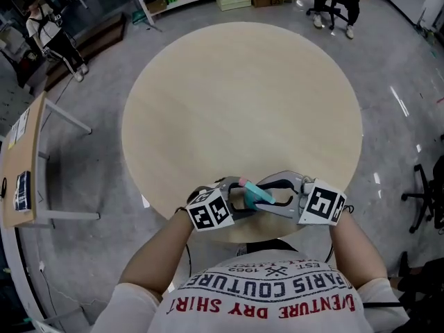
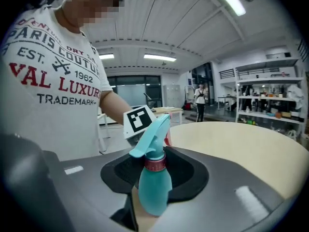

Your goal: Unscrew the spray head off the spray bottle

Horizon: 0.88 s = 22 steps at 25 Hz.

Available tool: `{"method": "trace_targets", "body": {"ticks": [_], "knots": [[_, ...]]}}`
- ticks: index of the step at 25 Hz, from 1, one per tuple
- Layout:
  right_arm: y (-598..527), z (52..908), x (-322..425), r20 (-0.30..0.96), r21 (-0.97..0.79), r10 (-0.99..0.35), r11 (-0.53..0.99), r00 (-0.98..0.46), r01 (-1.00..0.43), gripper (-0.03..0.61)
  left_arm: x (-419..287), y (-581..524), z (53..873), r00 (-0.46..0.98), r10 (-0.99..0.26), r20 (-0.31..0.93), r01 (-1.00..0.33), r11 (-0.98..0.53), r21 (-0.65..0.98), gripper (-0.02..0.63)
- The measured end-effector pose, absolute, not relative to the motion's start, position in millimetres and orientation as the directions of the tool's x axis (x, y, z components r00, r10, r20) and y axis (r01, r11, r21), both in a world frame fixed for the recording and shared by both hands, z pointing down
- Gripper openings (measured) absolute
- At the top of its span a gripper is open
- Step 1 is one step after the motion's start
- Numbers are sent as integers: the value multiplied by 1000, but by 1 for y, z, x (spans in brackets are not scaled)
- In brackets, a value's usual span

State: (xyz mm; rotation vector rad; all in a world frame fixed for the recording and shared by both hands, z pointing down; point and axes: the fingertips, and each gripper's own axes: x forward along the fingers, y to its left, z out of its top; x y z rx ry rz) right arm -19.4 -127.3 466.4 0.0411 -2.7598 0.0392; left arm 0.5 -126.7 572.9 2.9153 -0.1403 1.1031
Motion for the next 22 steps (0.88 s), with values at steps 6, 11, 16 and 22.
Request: {"method": "trace_targets", "body": {"ticks": [6, 11, 16, 22], "knots": [[-126, 464, -21, 354, -37, 53, 998, -934, 43, 135, -1, -126, 573, 752, -40, 657, -46, -999, -8, 315], [-133, 451, -22, 285, -52, 15, 999, -958, 0, 130, -3, -130, 574, 743, -72, 666, -84, -996, -14, 316], [-137, 425, -24, 201, -96, -63, 992, -978, -83, 129, -6, -130, 575, 746, -106, 658, -130, -991, -13, 316], [-153, 338, 2, -29, -106, -194, 976, -981, -190, 129, -17, -145, 574, 723, -213, 657, -263, -964, -23, 316]]}}
